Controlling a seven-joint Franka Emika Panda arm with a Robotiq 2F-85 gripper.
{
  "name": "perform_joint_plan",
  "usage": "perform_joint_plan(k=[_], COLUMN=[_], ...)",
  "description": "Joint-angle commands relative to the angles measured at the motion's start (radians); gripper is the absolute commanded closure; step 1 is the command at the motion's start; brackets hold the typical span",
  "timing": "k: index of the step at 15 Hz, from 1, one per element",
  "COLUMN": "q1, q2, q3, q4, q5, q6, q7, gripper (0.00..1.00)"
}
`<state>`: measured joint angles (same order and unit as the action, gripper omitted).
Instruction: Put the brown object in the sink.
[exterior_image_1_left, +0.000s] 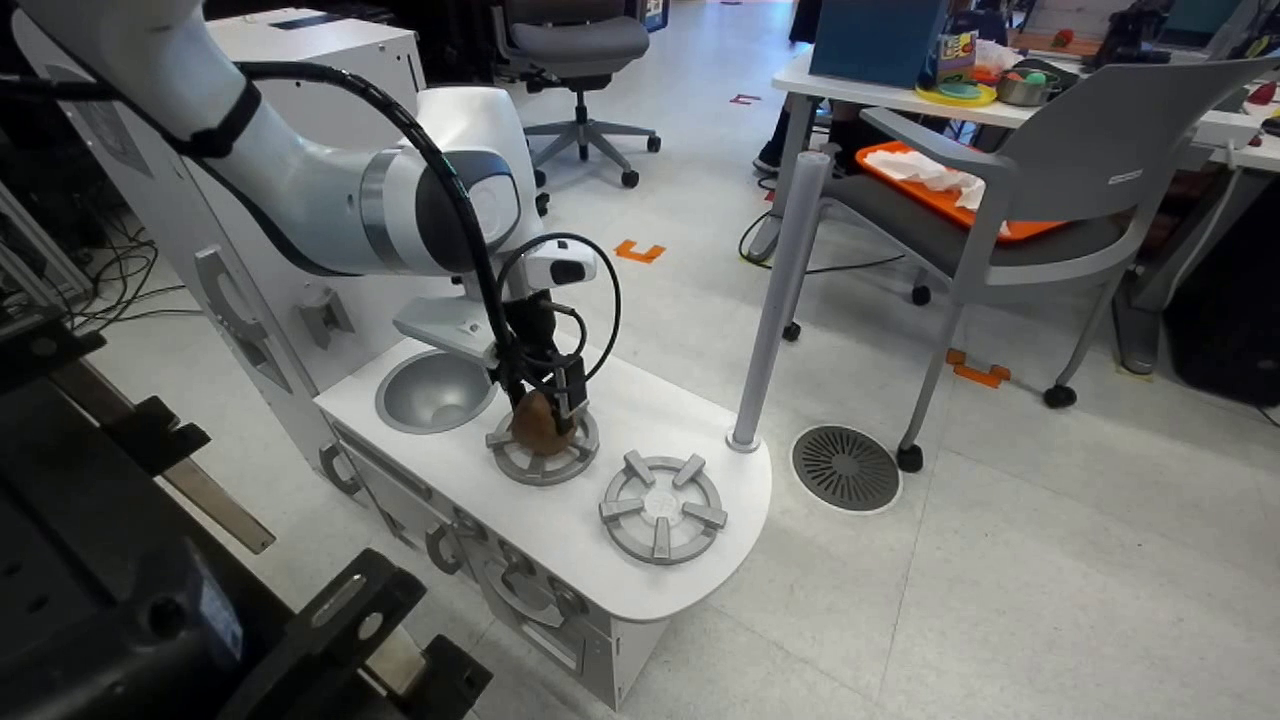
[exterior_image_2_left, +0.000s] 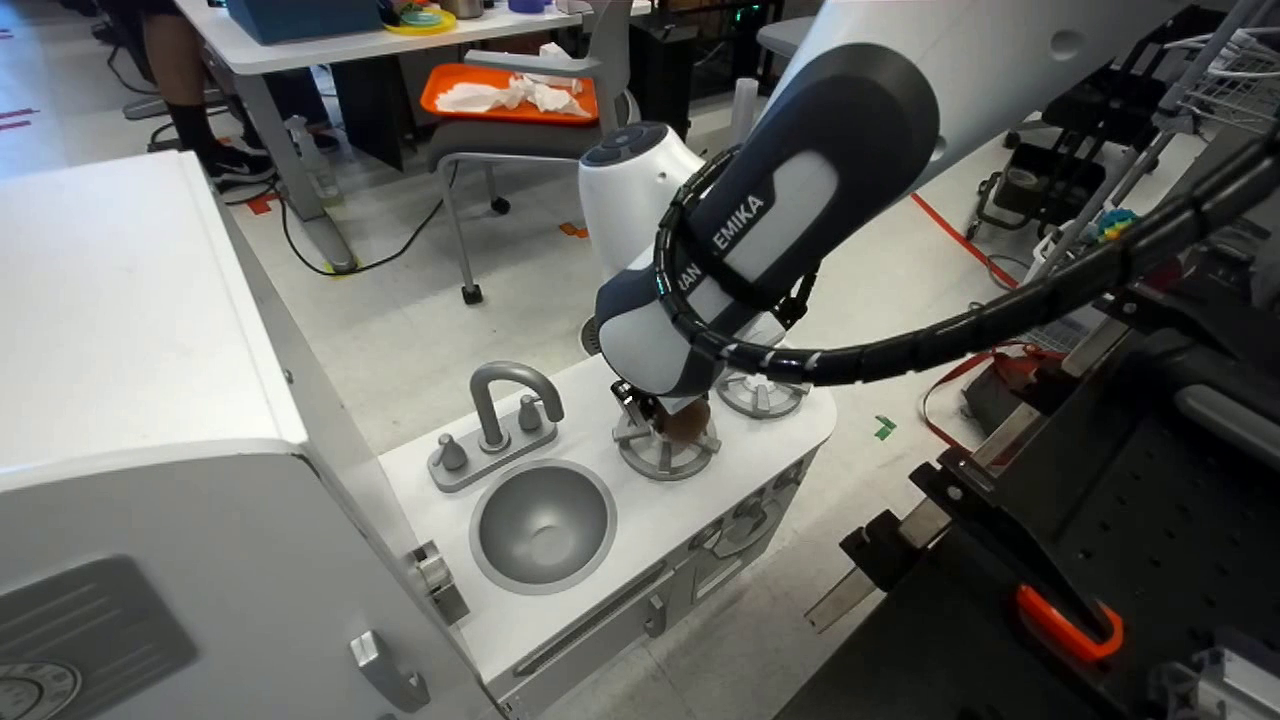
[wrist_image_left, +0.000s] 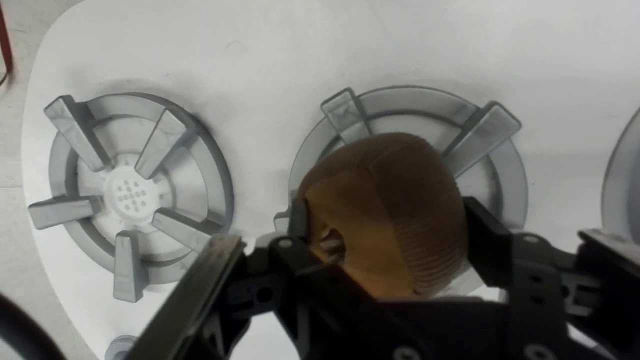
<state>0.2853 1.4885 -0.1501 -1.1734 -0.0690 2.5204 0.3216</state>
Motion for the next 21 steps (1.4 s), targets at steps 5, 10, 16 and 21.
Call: perform_joint_plan(k=[5, 10, 16, 21], q1=[0.046, 0.023, 0.065, 0.093], q2=[0.003, -0.099, 0.032, 0.012], q3=[-0.004, 0.128, 0.134, 0.130], q4=[0.079, -0.029, 0.125, 0.024], q5=[-0.019, 0.005, -0.036, -0.111], q6=[-0.134, -0.036, -0.076, 0.031], q7=[0.077, -0.122, -0.162, -0.261], gripper=[0.84, 0.96, 0.95, 0.95])
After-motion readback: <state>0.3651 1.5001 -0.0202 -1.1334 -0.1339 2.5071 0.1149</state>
